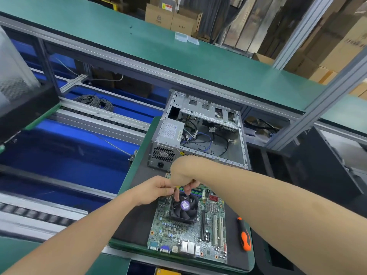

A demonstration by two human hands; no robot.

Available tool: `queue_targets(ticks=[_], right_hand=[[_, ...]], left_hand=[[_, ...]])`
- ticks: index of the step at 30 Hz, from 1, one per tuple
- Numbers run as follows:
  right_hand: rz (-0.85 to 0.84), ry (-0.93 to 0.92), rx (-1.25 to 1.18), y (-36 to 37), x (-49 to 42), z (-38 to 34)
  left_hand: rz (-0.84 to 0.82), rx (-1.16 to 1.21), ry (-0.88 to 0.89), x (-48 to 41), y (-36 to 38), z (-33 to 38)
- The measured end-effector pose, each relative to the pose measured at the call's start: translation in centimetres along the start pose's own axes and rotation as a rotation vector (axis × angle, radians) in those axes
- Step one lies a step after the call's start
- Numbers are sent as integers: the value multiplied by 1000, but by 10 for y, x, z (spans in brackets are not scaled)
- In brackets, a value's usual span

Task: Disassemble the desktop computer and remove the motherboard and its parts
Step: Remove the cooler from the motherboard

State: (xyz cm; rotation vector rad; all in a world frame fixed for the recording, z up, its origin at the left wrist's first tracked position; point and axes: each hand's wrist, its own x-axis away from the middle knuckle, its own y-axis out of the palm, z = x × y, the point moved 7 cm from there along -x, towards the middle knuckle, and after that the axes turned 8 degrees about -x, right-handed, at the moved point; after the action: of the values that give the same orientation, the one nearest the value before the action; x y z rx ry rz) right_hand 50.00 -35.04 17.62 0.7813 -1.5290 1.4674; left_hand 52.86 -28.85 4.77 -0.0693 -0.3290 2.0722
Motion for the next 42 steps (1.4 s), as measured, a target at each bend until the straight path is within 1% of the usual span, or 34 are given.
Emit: queue_targets(ticks=[1,4,5,6,8,10,14,16,17,19,20,21,22,24,25,26,27,28,29,30,31,33,34,35,37,38,40,42], right_hand=[[34,-14,120,-3,0,-3],[316,-159,588,-14,6,-21],[404,-193,614,-18,8,-23],[468,-189,563,-20,9,-20],[533,-224,538,-21,14,-20],[548,-302,668,-18,16,-28],[594,-517,958,-5,25,-43],[603,-575,1011,-1,27,-43],[601,-575,979,-2,28,-41],[609,-519,864,-8,29,-35],[621,-449,782,-14,28,-29],[618,-357,645,-23,27,-21],[576,-264,453,-31,24,-11],[366,-71,102,-30,12,6],[246,-5,-13,-23,7,11],[165,30,-92,-18,3,13],[120,29,-167,-14,-1,12],[105,12,-186,-11,-4,9],[96,0,-121,-10,-5,5],[104,-5,20,-11,-5,2],[149,-27,196,-14,-4,-3],[315,-147,536,-20,0,-18],[395,-197,612,-22,4,-22],[451,-221,613,-23,8,-21],[521,-253,589,-23,14,-17],[546,-293,635,-20,17,-19],[594,-424,819,-12,22,-29],[614,-559,951,-1,24,-34]], left_hand=[[-6,2,-1,0,0,0],[-17,-7,0,-3,1,0],[-9,-3,-6,-3,1,0],[1,16,-15,-4,0,1],[19,71,-30,-4,0,3],[34,110,-38,-3,-2,4],[24,148,-25,4,-3,8],[23,128,-27,5,-3,7],[28,118,-29,5,-2,6],[44,107,-35,3,-1,6],[50,98,-35,2,0,7],[50,86,-31,1,0,8],[47,76,-25,0,0,9],[35,76,-28,0,0,9],[24,82,-34,0,1,8],[11,89,-37,0,1,8],[-2,95,-38,0,1,7],[-11,98,-44,0,0,7],[-17,100,-51,0,-1,7],[-20,102,-58,0,-1,6],[-19,107,-62,1,-2,6],[-15,120,-68,2,-2,6],[-11,122,-70,2,-1,6],[-6,118,-71,2,-1,6],[0,96,-61,0,-1,7],[1,85,-53,0,-1,7],[10,76,-46,1,-2,7],[6,73,-43,4,-3,6]])
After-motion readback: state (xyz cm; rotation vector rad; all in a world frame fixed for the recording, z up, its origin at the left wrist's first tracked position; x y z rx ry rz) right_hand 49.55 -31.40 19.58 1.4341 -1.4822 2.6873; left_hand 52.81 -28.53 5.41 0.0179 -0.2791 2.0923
